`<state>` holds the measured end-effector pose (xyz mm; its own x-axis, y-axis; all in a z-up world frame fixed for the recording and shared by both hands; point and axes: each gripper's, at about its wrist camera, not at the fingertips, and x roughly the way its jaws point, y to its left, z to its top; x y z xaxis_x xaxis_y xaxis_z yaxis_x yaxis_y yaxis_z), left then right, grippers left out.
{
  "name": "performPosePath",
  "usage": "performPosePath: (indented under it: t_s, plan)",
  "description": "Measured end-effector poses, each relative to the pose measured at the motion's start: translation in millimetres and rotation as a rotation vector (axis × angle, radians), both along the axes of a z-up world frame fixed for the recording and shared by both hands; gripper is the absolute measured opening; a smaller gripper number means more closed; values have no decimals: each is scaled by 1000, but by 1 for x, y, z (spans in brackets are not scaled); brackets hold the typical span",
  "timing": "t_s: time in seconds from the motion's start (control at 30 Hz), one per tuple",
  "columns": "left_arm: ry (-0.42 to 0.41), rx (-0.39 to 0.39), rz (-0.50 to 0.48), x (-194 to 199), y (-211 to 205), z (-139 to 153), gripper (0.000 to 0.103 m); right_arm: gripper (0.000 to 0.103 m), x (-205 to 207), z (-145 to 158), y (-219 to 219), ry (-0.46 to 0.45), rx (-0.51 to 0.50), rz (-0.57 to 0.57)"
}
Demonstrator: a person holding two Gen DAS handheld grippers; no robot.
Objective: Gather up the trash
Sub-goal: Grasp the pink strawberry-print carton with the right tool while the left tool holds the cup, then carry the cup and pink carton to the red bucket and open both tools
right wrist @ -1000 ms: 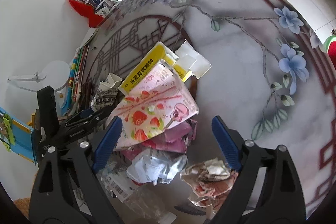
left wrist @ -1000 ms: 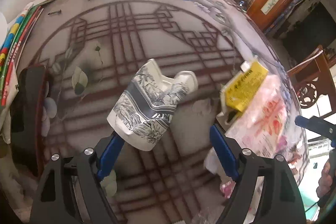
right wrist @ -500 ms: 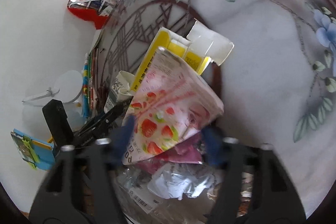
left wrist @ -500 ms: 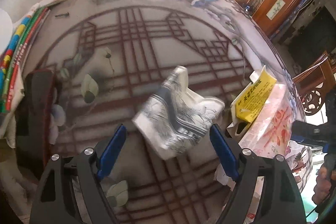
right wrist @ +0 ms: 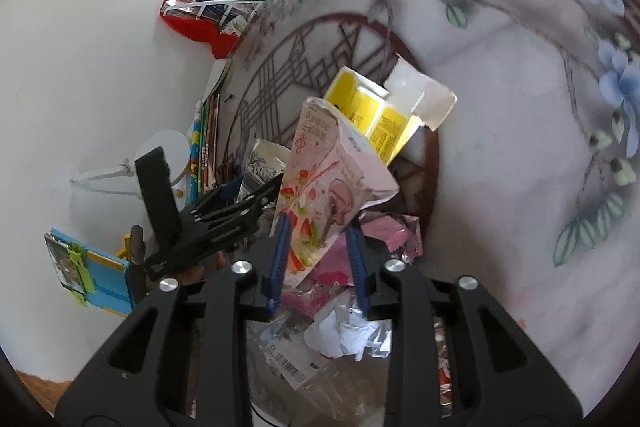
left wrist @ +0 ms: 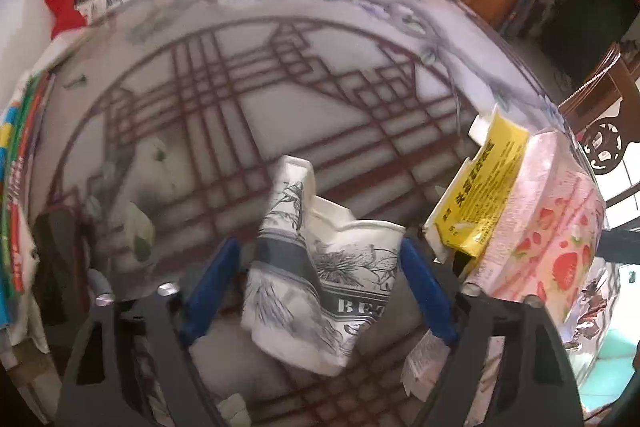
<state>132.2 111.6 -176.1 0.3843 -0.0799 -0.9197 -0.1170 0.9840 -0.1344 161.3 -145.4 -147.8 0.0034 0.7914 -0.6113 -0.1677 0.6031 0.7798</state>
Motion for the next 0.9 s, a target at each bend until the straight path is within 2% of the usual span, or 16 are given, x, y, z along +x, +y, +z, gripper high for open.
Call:
performPosePath:
  t_s: [0.03,0.1,0.2,0.3,0.47,0.5,0.53,0.6,0.77,0.9]
  plan:
    - [1,-21,11,-1,1,-2,65,44,1,-2,-2,8,0,-4]
    - [-4,-37,36,-6,2,0,63,50,3,-8,3,36,9,-16]
    - [-10,-73,28,-17,-7,1,62,54,2,-12,13,60,37,-21]
    - [-21,-92,34,-29,-14,2,62,70,1,-13,25,56,17,-17]
    - [-23,-186,93,-45,-11,-3,62,70,-6,-20,42,98,51,-1]
    - [-23,-179,93,-47,-12,-3,62,62,-8,-20,43,90,43,2]
    - [-25,-173,95,-49,-13,-2,62,43,-10,-18,43,78,36,8]
    - [-36,-175,109,-55,-10,1,62,24,-13,-15,42,66,36,12]
    - [-101,-160,138,-71,0,24,62,24,-22,12,26,-16,61,-8]
    - [-176,-160,143,-84,-3,54,62,24,-32,36,10,-79,104,-39]
